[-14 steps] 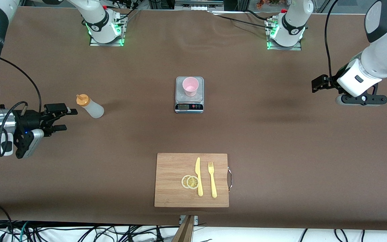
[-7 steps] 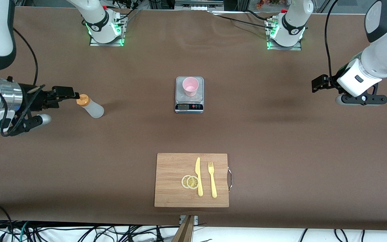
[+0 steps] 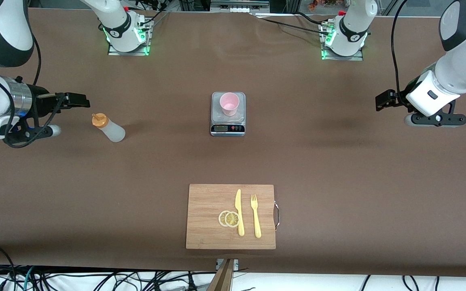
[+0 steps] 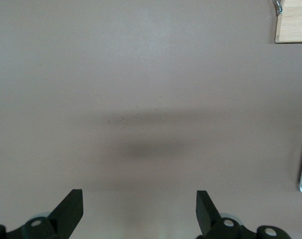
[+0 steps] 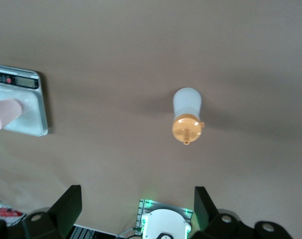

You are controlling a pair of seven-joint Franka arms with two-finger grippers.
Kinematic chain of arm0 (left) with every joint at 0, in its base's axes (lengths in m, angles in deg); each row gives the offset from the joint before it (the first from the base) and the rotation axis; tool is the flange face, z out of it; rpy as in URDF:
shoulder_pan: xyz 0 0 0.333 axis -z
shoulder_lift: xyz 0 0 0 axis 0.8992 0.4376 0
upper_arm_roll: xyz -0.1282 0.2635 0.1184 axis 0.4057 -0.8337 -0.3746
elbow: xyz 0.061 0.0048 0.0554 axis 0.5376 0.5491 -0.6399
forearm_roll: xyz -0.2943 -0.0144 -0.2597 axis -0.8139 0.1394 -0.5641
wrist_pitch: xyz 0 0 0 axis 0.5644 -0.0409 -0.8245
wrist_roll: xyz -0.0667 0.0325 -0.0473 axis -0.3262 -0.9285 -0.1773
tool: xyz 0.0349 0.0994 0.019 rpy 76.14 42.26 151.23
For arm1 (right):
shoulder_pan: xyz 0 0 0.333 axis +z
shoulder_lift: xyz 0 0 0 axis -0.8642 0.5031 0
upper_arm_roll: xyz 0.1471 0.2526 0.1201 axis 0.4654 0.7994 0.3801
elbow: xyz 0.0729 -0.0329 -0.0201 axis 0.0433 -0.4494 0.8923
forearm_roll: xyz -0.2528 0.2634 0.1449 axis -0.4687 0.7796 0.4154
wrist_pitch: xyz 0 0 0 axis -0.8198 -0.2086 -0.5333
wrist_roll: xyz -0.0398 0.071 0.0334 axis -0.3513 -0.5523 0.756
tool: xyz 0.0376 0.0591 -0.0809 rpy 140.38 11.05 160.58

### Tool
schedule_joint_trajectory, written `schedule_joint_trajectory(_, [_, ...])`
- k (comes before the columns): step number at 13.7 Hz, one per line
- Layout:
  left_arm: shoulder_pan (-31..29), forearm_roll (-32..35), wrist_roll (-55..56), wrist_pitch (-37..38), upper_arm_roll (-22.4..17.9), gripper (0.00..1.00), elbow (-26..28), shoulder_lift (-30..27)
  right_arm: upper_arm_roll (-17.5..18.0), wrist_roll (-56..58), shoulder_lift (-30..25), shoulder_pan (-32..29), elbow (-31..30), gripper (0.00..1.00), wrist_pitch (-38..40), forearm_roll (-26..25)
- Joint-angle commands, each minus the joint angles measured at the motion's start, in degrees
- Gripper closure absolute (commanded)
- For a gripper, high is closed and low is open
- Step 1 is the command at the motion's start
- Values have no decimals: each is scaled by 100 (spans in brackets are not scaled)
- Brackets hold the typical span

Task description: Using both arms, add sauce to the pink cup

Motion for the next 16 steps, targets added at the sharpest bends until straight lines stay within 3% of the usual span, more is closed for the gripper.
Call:
schedule_joint_trajectory(1, [-7,154,-8,147,-1,0,-107,-18,147,-61,-383,-314,-595,0,-535,-176])
schedule_joint_trajectory(5, [-7,128,9,130,-10,0,-116,-18,147,124,-594,-551,-790,0,-704,-773])
schedule_joint_trajectory(8, [-7,137,9,130,-1,0,-116,-18,138,71,-647,-842,-903,0,-1082,-774])
schedule_joint_trajectory(16, [1,154,44,68,8,0,-116,17,147,-85,-1069,-869,-1317,0,-1047,-827])
